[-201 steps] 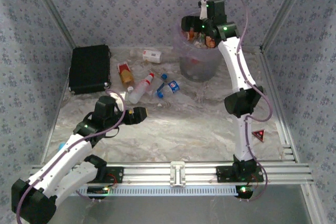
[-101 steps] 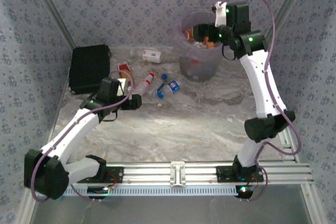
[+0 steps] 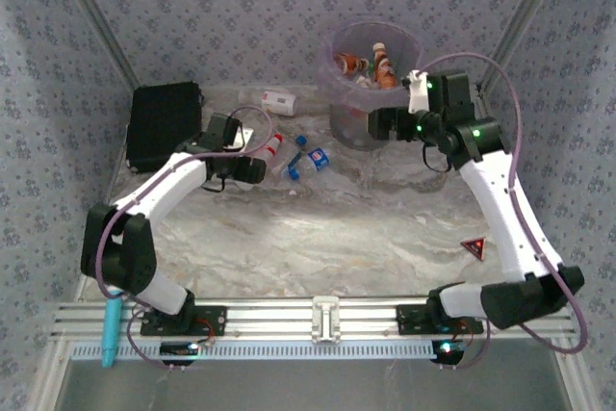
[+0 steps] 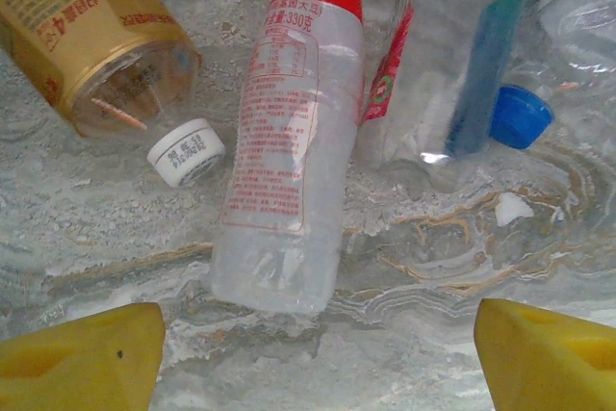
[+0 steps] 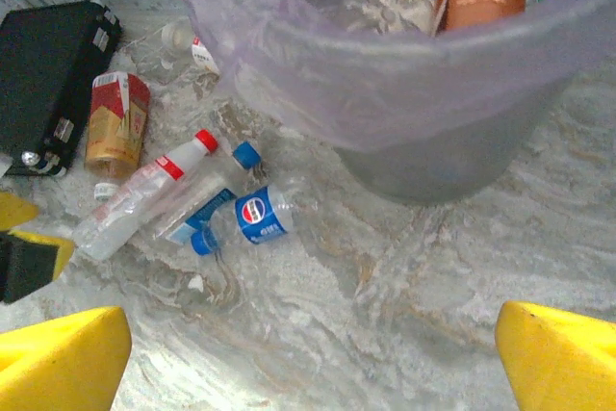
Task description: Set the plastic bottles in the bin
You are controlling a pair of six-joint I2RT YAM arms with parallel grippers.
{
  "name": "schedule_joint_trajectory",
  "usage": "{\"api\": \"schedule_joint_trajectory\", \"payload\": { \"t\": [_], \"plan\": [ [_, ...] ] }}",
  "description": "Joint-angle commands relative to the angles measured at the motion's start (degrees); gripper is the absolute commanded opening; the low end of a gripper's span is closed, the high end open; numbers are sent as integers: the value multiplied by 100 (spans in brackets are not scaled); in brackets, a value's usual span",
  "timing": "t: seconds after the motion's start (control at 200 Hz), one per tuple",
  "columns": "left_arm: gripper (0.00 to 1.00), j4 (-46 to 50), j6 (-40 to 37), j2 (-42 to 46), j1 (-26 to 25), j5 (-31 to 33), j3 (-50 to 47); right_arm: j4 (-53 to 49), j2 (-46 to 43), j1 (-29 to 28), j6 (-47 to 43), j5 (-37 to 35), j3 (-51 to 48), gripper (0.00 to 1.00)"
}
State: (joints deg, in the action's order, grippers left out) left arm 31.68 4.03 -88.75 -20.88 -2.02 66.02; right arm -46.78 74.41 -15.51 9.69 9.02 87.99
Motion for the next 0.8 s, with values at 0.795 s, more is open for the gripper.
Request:
{"api": "schedule_joint_trajectory", "payload": {
  "t": [0.795],
  "plan": [
    [72, 155, -130, -1660, 32, -11, 702, 3, -1601, 646, 595, 320, -1654, 98]
  ]
}}
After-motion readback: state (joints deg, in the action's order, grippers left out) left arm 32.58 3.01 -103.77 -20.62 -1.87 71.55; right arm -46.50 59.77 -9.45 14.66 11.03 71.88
